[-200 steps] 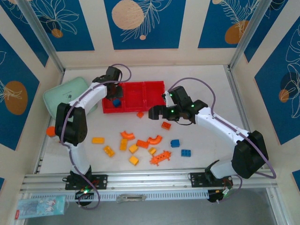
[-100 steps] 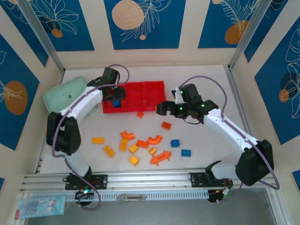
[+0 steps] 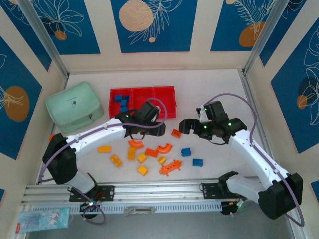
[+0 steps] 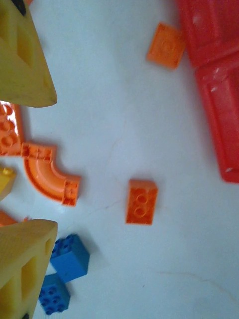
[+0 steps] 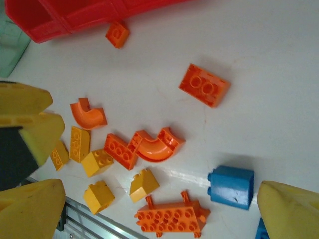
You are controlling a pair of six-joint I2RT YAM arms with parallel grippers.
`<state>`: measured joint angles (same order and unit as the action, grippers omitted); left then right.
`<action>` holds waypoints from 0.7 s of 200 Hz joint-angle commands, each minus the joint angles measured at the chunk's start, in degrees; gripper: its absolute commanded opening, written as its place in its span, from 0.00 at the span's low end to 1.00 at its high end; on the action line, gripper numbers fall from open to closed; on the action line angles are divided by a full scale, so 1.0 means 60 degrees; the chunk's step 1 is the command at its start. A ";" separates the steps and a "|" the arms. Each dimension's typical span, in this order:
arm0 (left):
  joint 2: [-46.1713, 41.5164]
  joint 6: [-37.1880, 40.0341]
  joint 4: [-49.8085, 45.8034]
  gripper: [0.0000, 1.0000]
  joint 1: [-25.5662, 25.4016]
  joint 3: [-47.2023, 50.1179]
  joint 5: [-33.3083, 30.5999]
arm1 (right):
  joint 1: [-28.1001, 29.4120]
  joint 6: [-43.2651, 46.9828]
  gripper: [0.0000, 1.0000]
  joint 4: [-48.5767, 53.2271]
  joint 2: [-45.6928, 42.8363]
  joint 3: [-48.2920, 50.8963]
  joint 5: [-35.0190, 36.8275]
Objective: Sort the legos into containers by color
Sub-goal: Pick up the lego from the middle-left of the table.
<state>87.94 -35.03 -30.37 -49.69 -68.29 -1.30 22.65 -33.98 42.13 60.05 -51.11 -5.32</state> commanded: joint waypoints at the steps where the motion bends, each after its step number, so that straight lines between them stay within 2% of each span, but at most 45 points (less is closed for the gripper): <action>1: -0.0005 -0.0619 0.0603 0.62 -0.0553 0.0158 -0.0018 | -0.0083 -0.0383 0.99 0.0888 -0.0606 0.0391 0.0057; 49: 0.1042 -0.0804 0.0858 0.63 -0.1430 -0.0193 0.0250 | -0.0316 -0.0910 0.99 0.1843 -0.1426 0.0846 0.0433; 104: 0.2543 -0.0593 0.0745 0.64 -0.1879 -0.1088 0.0687 | -0.0688 -0.1097 0.99 0.2099 -0.1833 0.1099 0.0441; 140: 0.3416 -0.1254 0.1210 0.64 -0.2271 -0.1533 0.0858 | -0.0846 -0.1790 0.99 0.2311 -0.2142 0.1229 0.0521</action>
<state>105.32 -39.33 -25.36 -61.73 -74.87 1.39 18.06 -40.77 53.69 49.15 -44.84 -2.66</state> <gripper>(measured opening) 0.646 0.992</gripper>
